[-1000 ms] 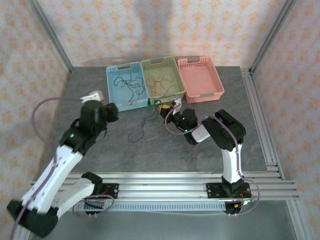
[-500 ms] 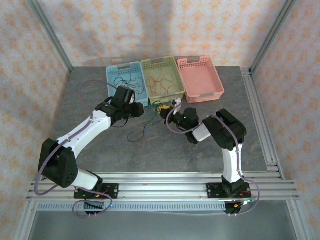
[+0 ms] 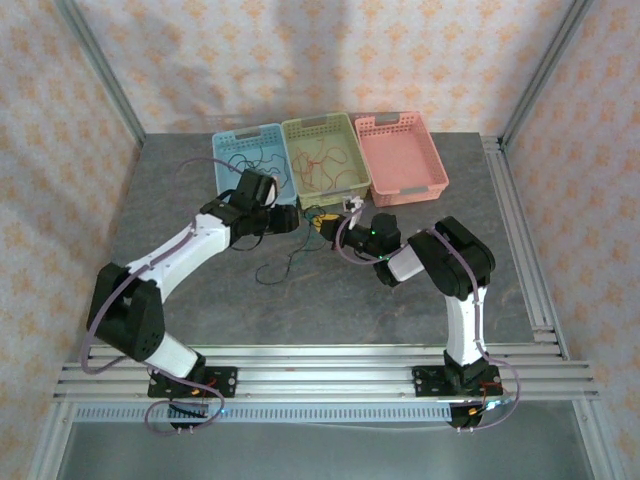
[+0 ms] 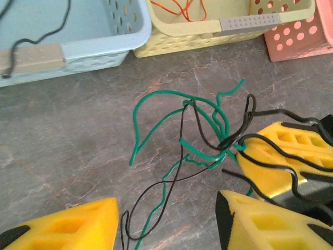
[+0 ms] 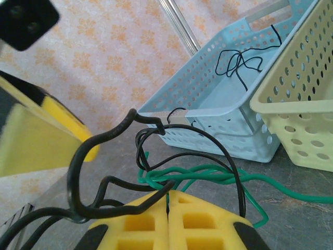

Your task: Untangle the cables

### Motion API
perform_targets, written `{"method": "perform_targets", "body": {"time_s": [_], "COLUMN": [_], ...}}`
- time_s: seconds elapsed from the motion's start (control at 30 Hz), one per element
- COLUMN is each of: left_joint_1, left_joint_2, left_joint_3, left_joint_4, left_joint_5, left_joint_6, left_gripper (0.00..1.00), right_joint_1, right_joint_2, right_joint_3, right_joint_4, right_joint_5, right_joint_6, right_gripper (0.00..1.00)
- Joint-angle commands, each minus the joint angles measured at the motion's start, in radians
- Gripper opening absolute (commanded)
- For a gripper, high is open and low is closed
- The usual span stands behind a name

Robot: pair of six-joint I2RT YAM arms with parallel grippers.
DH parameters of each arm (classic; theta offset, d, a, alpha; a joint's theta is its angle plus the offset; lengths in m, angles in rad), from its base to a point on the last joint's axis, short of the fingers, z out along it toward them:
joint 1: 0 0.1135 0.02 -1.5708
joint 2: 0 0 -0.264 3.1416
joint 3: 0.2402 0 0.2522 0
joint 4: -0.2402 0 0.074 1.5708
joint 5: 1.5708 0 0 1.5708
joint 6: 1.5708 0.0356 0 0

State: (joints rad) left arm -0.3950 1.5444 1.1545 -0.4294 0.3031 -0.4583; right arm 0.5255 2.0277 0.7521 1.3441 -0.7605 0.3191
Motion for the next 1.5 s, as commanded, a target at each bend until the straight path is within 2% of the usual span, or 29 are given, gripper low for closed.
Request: {"method": "perform_targets", "body": {"time_s": [0.0, 0.37, 0.7, 0.83, 1.1, 1.23, 1.47], "left_joint_1": [-0.002, 0.028, 0.037, 0.041, 0.041, 0.042, 0.047], "left_joint_2": [0.049, 0.1, 0.075, 0.042, -0.025, -0.029, 0.043], "left_joint_3": [0.051, 0.069, 0.037, 0.017, -0.034, -0.051, -0.029], "left_joint_4": [-0.004, 0.102, 0.161, 0.163, 0.085, 0.107, 0.172], "left_joint_5": [0.014, 0.046, 0.095, 0.127, 0.118, 0.114, 0.128], "left_joint_6": [-0.006, -0.138, -0.156, -0.153, -0.148, -0.157, -0.192], "left_gripper": [0.52, 0.46, 0.4, 0.4, 0.51, 0.51, 0.43], "right_joint_1": [0.001, 0.001, 0.001, 0.001, 0.001, 0.001, 0.001], "right_joint_2": [-0.027, -0.015, -0.008, -0.009, -0.001, -0.002, -0.001], "right_joint_3": [0.029, 0.045, 0.051, 0.047, 0.055, 0.053, 0.052], "right_joint_4": [0.063, 0.061, 0.061, 0.062, 0.062, 0.061, 0.063], "right_joint_5": [-0.03, -0.041, -0.042, -0.039, -0.036, -0.034, -0.036], "right_joint_6": [0.013, 0.032, 0.037, 0.035, 0.039, 0.037, 0.038], "right_gripper": [0.0, 0.0, 0.0, 0.0, 0.0, 0.0, 0.0]}}
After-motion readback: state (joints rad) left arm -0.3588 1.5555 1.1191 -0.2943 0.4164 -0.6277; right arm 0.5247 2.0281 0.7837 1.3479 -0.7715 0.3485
